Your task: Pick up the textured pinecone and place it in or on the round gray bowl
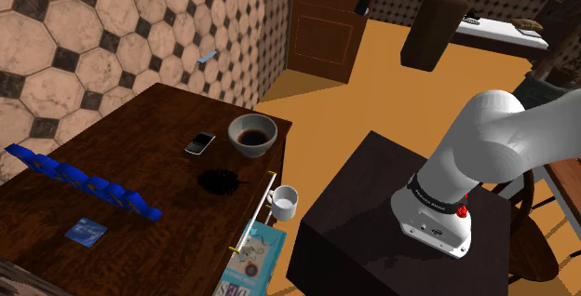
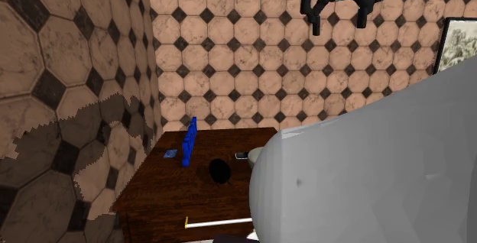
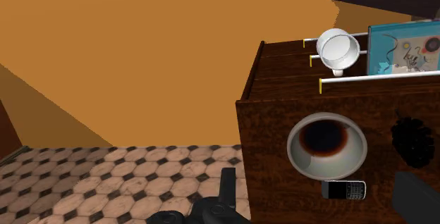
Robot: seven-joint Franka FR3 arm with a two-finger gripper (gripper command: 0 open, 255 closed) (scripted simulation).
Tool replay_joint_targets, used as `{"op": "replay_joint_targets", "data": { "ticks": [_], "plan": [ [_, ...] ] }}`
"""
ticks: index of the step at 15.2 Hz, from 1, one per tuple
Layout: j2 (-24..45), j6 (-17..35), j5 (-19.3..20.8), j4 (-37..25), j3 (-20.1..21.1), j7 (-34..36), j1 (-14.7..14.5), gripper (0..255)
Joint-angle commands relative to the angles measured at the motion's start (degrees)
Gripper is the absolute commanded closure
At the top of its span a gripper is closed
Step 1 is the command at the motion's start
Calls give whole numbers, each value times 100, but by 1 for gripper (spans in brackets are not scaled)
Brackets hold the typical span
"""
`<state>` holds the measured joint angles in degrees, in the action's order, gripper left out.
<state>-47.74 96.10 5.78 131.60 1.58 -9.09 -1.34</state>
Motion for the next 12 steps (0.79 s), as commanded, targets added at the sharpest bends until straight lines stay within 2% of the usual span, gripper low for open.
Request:
{"op": "replay_joint_targets", "data": {
  "ticks": [1, 12],
  "plan": [
    [0, 0, 0, 0, 0, 0, 0, 0],
    [553, 2091, -551, 1489, 183, 188, -434, 0]
  ]
}}
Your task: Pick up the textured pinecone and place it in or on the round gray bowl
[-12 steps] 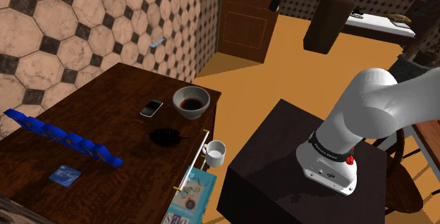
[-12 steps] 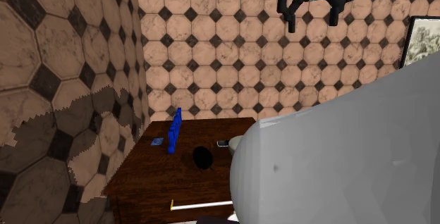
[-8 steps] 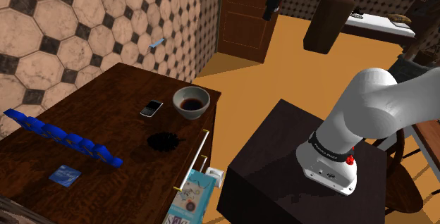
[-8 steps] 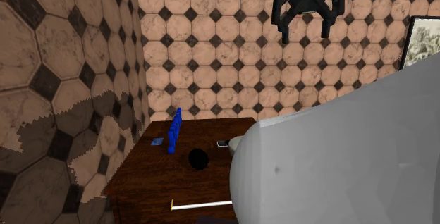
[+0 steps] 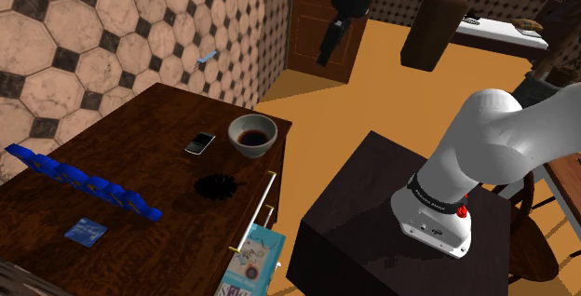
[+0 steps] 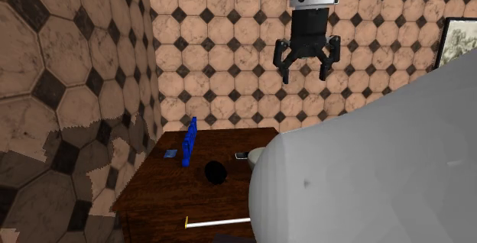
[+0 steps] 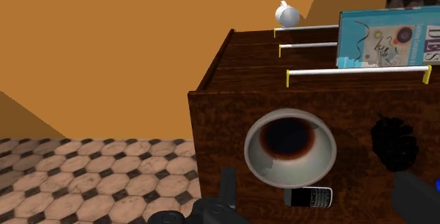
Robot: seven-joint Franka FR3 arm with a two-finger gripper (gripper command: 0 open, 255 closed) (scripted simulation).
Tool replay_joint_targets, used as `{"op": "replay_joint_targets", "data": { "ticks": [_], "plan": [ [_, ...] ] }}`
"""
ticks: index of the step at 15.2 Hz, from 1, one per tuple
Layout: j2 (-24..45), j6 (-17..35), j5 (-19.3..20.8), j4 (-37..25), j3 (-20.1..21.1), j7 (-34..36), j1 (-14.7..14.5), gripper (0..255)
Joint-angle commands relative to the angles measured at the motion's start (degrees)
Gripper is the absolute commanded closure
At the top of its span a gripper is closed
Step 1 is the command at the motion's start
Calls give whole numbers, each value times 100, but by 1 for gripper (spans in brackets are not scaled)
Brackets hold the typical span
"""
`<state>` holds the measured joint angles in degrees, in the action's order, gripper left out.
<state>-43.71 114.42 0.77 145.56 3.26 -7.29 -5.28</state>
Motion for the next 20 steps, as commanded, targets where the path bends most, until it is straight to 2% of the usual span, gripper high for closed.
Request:
{"op": "replay_joint_targets", "data": {
  "ticks": [1, 11, 20],
  "plan": [
    [251, 465, -103, 190, 38, 17, -85, 0],
    [1761, 2623, -673, 739, 278, 19, -596, 0],
    [3704, 4464, -1361, 507, 467, -267, -1149, 0]
  ]
}}
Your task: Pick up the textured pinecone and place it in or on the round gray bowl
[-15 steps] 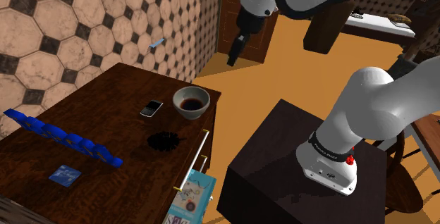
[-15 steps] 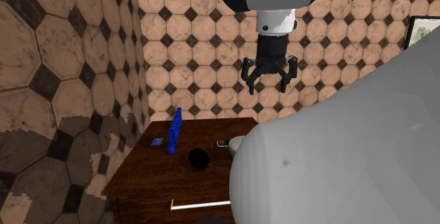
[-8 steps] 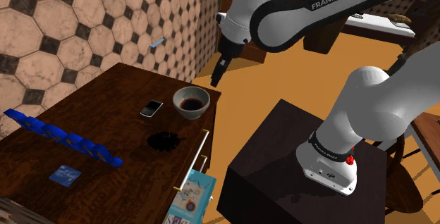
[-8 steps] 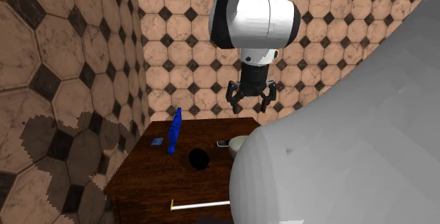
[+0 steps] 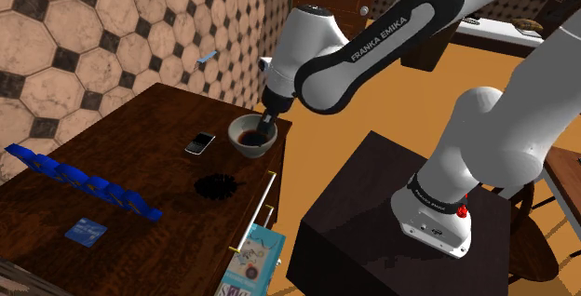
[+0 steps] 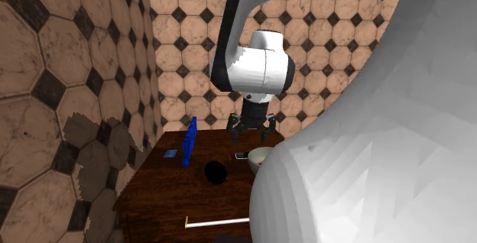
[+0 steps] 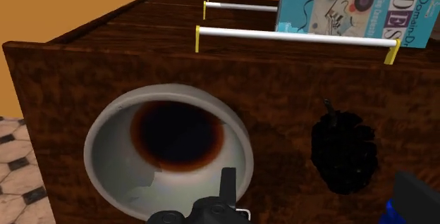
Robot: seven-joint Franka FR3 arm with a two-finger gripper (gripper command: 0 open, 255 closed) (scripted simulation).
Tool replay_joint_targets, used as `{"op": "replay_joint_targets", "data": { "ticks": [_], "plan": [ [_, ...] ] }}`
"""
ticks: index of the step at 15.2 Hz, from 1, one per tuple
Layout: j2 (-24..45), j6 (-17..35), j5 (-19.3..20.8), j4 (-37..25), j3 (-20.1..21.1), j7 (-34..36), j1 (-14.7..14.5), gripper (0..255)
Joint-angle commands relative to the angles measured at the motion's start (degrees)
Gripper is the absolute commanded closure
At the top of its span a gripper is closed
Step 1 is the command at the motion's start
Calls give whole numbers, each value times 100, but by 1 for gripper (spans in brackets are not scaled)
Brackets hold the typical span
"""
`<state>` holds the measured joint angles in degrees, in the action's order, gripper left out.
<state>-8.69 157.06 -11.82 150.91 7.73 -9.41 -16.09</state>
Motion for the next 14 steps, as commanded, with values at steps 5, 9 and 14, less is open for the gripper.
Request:
{"op": "replay_joint_targets", "data": {
  "ticks": [5, 9, 14],
  "plan": [
    [1358, 1015, -706, -457, 196, -475, -329, 0],
    [2278, 1541, -1131, -933, 523, -833, -334, 0],
    [2816, 1850, -1145, -1184, 610, -884, -326, 0]
  ]
}}
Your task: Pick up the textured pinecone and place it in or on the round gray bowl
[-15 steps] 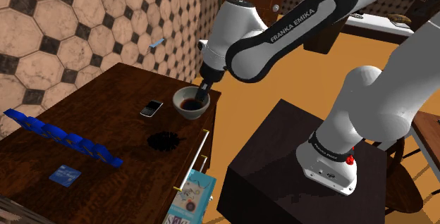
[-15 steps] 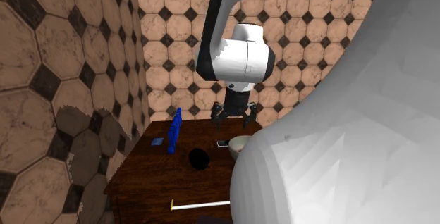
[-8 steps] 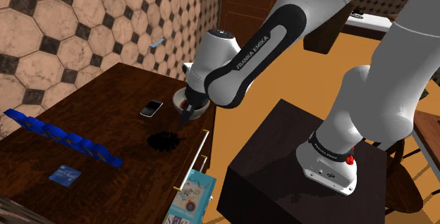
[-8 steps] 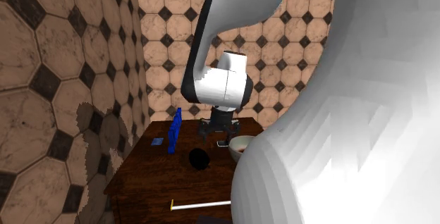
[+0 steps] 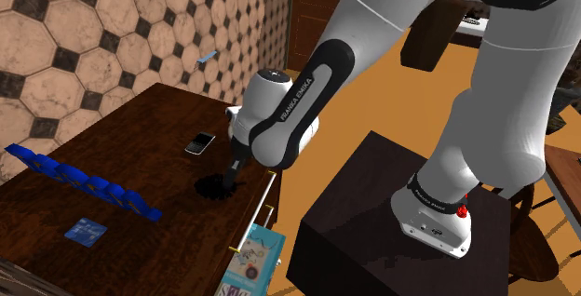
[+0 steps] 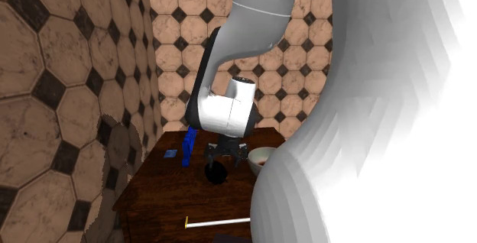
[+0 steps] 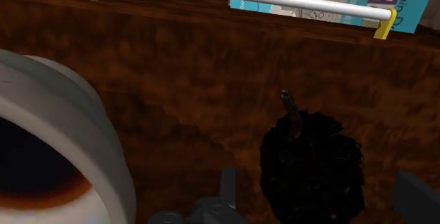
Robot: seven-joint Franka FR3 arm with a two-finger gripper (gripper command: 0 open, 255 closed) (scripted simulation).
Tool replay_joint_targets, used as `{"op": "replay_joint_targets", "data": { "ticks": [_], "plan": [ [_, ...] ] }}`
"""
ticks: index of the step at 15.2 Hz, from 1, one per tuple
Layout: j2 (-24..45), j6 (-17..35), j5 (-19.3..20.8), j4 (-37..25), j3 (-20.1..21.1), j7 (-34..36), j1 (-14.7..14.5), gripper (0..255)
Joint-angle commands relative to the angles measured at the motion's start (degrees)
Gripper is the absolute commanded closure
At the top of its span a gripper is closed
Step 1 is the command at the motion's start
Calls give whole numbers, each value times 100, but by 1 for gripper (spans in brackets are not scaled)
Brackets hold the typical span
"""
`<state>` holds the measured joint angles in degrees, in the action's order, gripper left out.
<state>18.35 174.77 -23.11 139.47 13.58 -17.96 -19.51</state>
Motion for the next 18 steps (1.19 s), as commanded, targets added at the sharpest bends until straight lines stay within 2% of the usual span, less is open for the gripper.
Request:
{"op": "replay_joint_targets", "data": {
  "ticks": [1, 4, 11, 12, 18],
  "plan": [
    [212, 134, -12, -85, 28, -34, 10, 0],
    [465, 270, -1, -207, 30, -46, -7, 0],
    [464, 269, -1, -206, 30, -45, -7, 0],
    [464, 269, -1, -206, 30, -45, -7, 255],
    [465, 242, 9, -230, 23, -66, 18, 255]
  ]
}}
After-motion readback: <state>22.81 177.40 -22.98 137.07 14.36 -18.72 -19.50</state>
